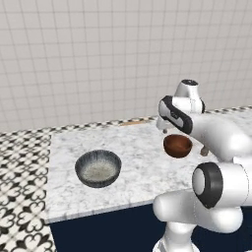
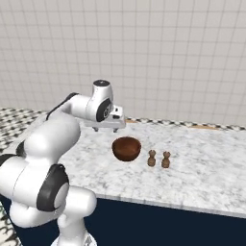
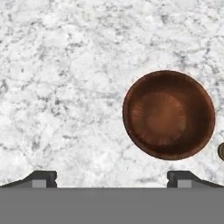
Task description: Pick up the bowls on the counter and stack them on top of one another in the open cabinet. Place the smaller bowl on top of the larger bowl.
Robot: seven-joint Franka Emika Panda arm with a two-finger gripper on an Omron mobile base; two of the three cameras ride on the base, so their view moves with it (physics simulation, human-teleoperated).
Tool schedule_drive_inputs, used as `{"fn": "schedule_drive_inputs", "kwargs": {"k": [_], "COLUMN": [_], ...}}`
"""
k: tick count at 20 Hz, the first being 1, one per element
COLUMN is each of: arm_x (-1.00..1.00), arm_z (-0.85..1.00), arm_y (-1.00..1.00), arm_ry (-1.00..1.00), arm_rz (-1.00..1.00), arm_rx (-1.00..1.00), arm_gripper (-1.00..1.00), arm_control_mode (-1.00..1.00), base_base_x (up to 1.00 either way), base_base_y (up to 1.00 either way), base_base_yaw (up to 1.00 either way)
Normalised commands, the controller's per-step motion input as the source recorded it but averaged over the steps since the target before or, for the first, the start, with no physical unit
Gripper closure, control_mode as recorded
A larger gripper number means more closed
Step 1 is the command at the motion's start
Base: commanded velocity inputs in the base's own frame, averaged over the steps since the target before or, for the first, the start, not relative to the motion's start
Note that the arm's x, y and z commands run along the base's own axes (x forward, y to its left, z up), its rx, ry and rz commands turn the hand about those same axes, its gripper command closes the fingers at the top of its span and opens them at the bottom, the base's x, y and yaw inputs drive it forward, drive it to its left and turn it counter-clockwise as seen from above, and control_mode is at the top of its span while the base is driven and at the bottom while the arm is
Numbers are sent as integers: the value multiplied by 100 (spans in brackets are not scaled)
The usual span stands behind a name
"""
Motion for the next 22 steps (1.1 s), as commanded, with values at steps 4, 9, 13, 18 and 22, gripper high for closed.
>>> {"fn": "schedule_drive_inputs", "kwargs": {"k": [4,9,13,18,22], "arm_x": [49,30,33,27,9], "arm_z": [-70,-86,-67,-42,-26], "arm_y": [-1,-8,-14,-19,-15], "arm_ry": [3,0,0,0,0], "arm_rz": [-10,-13,-11,-6,0], "arm_rx": [-5,-10,-4,0,0], "arm_gripper": [-100,-100,-100,-100,100], "arm_control_mode": [-100,-100,-100,-100,-100], "base_base_x": [0,0,0,0,0], "base_base_y": [0,0,0,0,0], "base_base_yaw": [0,0,0,0,0]}}
